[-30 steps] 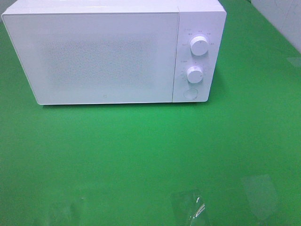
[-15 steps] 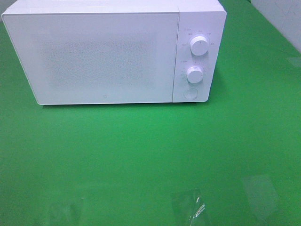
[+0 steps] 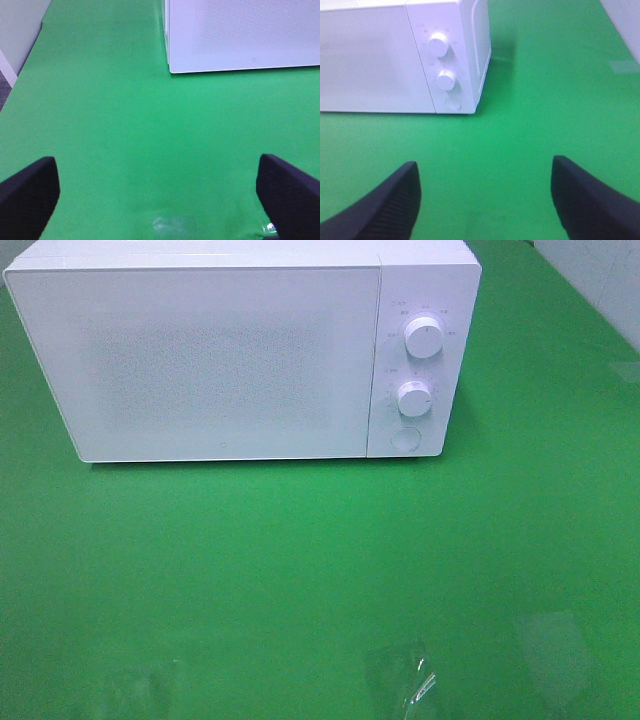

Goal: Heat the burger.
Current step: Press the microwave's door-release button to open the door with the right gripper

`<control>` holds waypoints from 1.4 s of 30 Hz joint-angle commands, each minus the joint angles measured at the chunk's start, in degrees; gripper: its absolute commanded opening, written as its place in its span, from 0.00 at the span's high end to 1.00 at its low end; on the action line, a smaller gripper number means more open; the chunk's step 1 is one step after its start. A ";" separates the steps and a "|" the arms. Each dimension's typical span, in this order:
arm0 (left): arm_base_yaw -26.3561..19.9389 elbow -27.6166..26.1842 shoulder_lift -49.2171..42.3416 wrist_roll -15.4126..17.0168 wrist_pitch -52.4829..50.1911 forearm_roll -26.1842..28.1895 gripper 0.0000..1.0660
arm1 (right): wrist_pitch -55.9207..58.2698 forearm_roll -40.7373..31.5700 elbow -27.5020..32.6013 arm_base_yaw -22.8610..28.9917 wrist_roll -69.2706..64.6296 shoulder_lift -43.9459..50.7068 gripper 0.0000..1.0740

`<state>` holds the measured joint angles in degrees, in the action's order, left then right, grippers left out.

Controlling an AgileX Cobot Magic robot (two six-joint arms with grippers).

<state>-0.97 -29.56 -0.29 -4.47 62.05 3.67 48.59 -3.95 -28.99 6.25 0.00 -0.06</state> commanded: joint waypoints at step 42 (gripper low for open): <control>-0.06 -0.06 -0.97 0.46 -0.74 0.06 0.06 | -74.26 0.63 11.52 -0.11 3.32 -50.94 0.34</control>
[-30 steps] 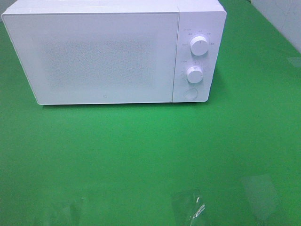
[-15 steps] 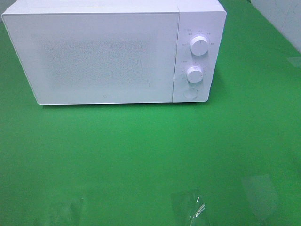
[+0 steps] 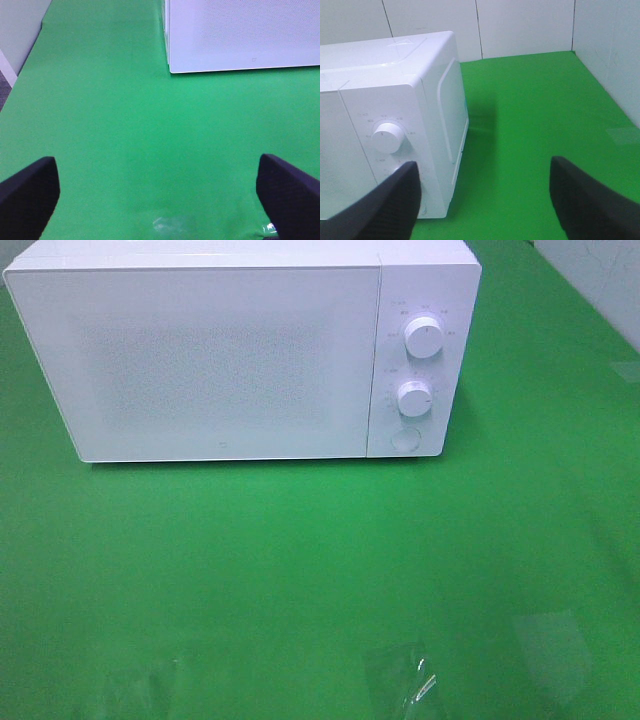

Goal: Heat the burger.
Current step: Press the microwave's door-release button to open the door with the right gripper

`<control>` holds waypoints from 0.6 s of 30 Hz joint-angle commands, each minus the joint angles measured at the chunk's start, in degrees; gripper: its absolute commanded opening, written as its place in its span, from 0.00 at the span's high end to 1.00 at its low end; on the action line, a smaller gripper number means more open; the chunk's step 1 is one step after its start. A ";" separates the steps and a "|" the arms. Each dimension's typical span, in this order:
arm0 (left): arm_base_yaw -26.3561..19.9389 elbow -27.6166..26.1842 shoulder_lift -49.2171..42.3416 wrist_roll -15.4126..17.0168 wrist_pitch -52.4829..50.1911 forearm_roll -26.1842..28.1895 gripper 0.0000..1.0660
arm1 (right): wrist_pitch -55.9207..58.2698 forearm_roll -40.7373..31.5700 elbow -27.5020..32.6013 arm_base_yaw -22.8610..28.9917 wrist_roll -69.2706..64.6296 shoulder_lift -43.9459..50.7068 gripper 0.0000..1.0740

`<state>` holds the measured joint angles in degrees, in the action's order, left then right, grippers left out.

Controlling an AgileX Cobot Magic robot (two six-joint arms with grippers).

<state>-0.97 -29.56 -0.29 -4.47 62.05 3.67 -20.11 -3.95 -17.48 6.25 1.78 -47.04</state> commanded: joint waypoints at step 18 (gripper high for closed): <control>-0.06 -0.06 -0.97 0.46 -0.74 0.06 0.06 | -32.49 -11.97 0.00 8.88 12.89 -30.19 0.34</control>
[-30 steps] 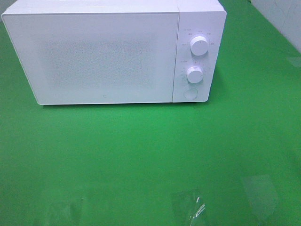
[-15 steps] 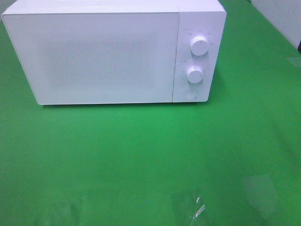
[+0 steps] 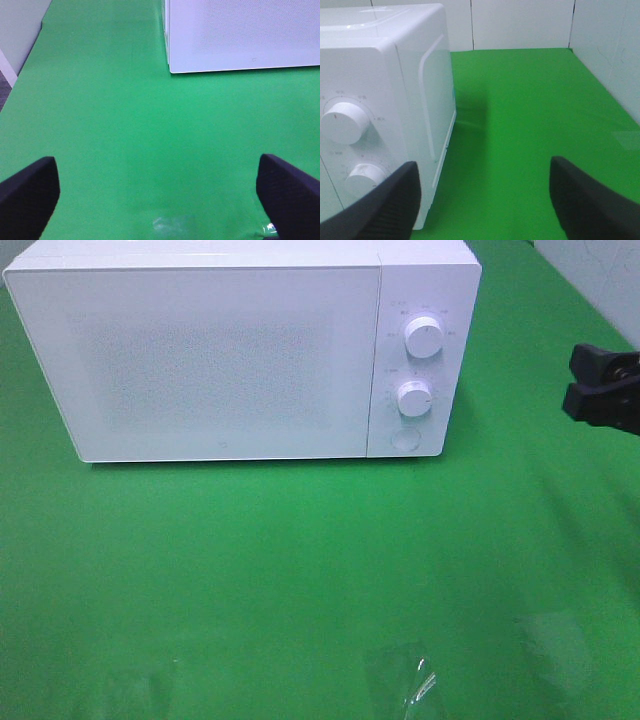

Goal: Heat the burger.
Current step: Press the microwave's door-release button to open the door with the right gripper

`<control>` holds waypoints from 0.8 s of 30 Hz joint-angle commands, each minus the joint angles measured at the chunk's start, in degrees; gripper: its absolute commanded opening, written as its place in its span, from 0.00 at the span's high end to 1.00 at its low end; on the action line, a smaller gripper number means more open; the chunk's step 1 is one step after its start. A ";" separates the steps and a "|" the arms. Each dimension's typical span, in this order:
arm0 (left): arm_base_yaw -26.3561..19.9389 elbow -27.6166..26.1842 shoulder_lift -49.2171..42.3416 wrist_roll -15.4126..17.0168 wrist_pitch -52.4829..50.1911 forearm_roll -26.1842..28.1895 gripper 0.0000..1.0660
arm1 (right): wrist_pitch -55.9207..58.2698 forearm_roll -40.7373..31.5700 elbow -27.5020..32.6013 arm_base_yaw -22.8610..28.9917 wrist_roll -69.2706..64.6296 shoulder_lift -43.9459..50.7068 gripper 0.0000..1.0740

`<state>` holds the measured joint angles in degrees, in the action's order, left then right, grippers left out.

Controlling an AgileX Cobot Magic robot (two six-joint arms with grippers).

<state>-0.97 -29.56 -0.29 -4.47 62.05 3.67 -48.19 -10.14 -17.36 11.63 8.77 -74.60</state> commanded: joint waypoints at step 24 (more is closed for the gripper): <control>-0.06 -0.06 -0.97 0.46 -0.74 0.06 0.06 | -17.93 -25.15 -6.07 33.17 6.30 -23.78 0.35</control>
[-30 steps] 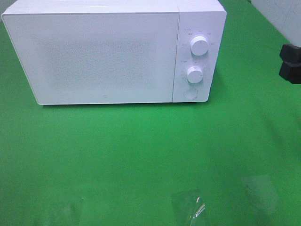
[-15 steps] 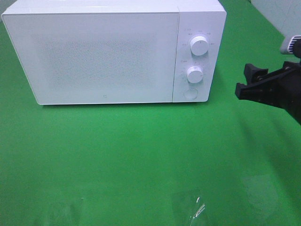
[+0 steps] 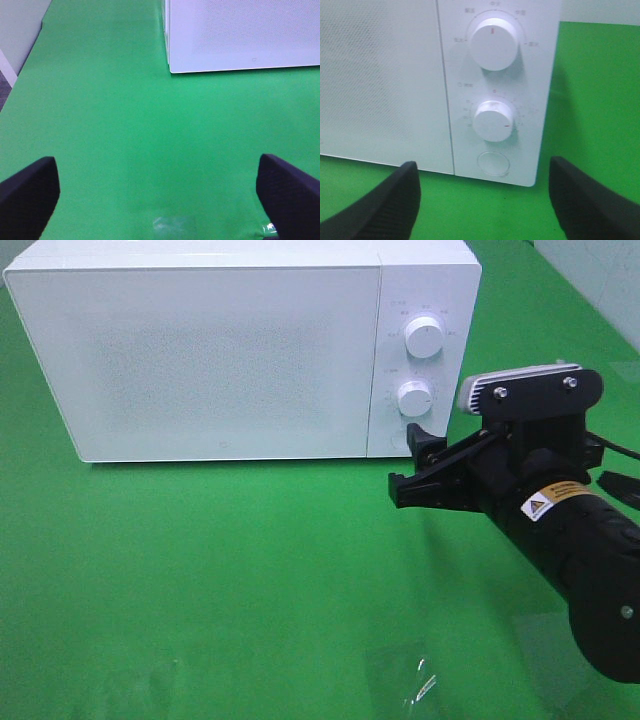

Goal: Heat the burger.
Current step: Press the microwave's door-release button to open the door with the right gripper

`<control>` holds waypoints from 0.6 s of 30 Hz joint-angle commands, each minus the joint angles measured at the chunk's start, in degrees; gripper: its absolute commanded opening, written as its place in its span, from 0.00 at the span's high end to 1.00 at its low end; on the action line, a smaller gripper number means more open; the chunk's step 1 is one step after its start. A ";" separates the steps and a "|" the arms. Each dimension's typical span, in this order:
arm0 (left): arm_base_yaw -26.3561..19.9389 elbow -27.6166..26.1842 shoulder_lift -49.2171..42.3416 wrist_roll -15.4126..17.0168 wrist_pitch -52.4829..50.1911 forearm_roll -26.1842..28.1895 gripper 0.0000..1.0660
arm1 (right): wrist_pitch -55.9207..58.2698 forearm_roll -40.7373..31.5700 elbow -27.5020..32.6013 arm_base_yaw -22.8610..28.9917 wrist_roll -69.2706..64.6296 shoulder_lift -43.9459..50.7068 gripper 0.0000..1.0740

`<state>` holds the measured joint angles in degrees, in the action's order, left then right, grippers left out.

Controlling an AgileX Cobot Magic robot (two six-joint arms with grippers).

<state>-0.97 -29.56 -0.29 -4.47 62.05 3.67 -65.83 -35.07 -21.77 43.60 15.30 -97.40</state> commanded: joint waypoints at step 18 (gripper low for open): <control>-0.06 -0.06 -0.97 0.46 -0.74 0.06 0.06 | 3.67 -5.04 -4.18 1.26 -55.00 -1.89 0.83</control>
<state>-0.97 -29.56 -0.29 -4.47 62.05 3.67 -62.68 -40.62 -25.50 44.86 -36.67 -99.41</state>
